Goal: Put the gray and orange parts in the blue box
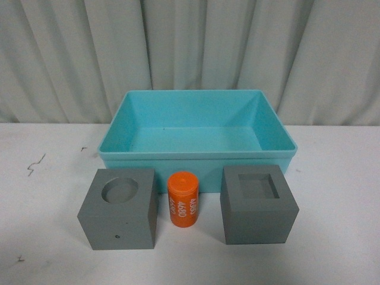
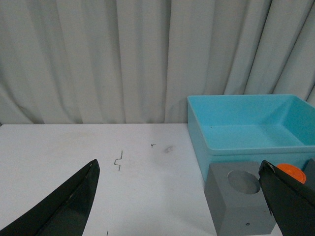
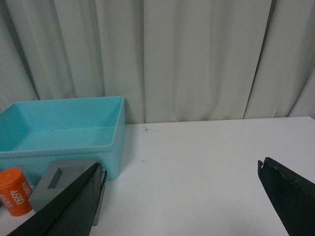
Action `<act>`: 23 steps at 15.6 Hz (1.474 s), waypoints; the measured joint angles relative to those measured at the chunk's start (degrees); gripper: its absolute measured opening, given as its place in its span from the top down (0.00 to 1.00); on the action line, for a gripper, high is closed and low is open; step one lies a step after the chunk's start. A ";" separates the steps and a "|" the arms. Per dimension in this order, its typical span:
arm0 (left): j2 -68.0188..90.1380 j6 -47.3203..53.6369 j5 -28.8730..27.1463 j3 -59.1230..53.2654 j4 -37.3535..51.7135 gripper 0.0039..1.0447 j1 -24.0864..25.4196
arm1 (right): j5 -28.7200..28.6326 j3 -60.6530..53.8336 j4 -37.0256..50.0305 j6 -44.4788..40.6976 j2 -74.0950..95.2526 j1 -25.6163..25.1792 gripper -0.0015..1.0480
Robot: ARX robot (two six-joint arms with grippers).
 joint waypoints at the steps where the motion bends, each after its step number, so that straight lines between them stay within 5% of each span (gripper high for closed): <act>1: 0.00 0.02 0.00 0.00 0.00 0.06 0.00 | 0.00 0.00 0.00 0.00 0.00 0.00 0.06; 23: 0.00 0.02 0.00 0.00 0.00 0.06 0.00 | 0.00 0.00 0.00 0.00 0.00 0.00 0.06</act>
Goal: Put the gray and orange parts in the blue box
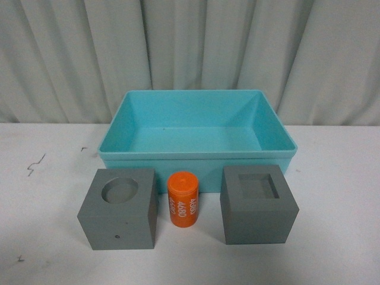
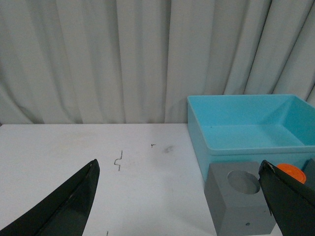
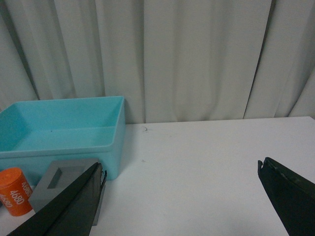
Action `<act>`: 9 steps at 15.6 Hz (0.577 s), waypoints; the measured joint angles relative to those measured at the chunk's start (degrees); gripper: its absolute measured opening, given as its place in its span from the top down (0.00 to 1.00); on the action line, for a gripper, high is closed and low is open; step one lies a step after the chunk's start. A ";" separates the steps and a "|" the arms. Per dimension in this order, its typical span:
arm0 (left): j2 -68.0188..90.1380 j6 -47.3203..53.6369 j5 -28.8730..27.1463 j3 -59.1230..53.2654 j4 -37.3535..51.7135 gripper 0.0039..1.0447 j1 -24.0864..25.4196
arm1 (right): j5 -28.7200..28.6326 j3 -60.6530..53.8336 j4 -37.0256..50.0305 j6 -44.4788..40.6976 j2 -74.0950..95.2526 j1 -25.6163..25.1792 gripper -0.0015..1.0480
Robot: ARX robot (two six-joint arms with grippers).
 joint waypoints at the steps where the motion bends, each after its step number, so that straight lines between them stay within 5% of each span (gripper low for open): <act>1: 0.00 0.00 0.00 0.00 0.00 0.06 0.00 | 0.00 0.00 0.00 0.00 0.00 0.00 0.06; 9: 0.00 0.00 0.00 0.00 0.00 0.06 0.00 | 0.00 0.00 0.00 0.00 0.00 0.00 0.06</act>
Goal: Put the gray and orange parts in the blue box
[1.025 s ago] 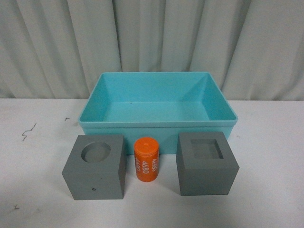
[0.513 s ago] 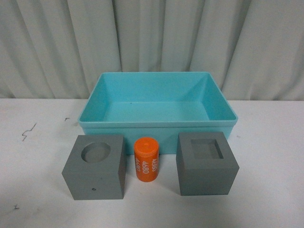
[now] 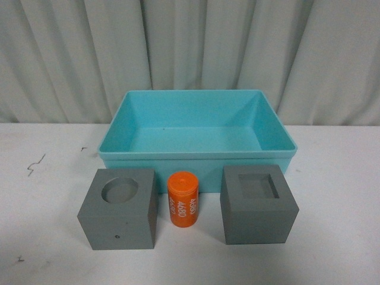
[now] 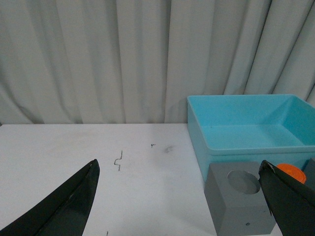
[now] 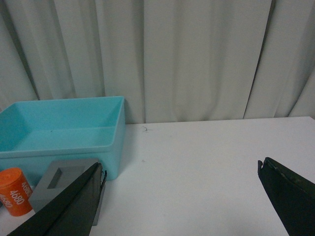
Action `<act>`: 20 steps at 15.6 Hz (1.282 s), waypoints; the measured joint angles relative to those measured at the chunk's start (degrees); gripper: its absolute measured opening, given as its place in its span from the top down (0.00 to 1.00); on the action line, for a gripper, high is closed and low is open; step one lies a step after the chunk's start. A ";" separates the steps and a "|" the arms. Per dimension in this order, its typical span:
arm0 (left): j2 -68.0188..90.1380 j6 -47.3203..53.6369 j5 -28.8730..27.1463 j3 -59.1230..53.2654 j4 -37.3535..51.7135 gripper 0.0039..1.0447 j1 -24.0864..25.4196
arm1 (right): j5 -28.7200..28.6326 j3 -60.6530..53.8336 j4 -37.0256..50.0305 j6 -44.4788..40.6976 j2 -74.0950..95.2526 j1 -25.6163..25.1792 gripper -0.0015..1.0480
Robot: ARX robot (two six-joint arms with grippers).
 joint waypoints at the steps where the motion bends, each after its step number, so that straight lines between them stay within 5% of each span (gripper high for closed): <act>1: 0.00 0.00 0.00 0.00 0.00 0.06 0.00 | 0.00 0.00 0.00 0.00 0.00 0.00 0.06; 20: 0.00 0.00 0.00 0.00 0.00 0.06 0.00 | 0.00 0.00 0.00 0.00 0.00 0.00 0.06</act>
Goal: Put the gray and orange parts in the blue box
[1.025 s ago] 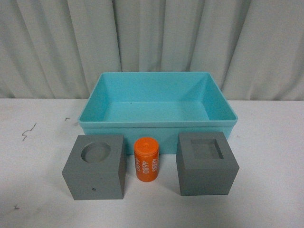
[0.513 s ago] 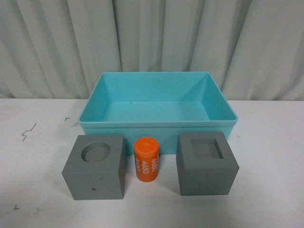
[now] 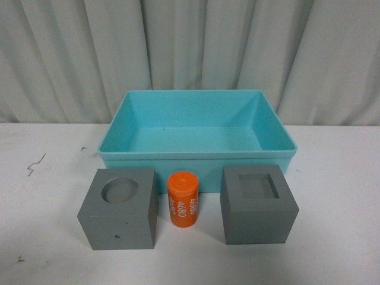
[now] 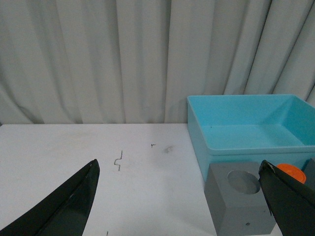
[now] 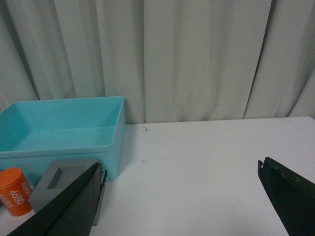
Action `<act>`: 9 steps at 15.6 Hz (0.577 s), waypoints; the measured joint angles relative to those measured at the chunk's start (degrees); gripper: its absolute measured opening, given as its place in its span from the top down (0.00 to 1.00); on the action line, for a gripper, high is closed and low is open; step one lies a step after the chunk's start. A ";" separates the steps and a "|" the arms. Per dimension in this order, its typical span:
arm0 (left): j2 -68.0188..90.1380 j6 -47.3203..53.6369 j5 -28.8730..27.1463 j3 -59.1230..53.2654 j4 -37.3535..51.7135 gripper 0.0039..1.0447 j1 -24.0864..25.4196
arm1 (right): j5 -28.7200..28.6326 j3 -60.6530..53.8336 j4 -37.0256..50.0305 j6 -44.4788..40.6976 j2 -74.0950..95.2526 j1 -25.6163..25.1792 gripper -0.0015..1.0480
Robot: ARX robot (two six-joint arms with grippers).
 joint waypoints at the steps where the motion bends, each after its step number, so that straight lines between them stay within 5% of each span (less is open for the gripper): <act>1: 0.00 0.00 0.00 0.00 0.00 0.06 0.00 | 0.00 0.00 0.00 0.00 0.00 0.00 0.06; 9: 0.00 0.00 0.00 0.00 0.00 0.06 0.00 | 0.00 0.00 0.00 0.00 0.00 0.00 0.06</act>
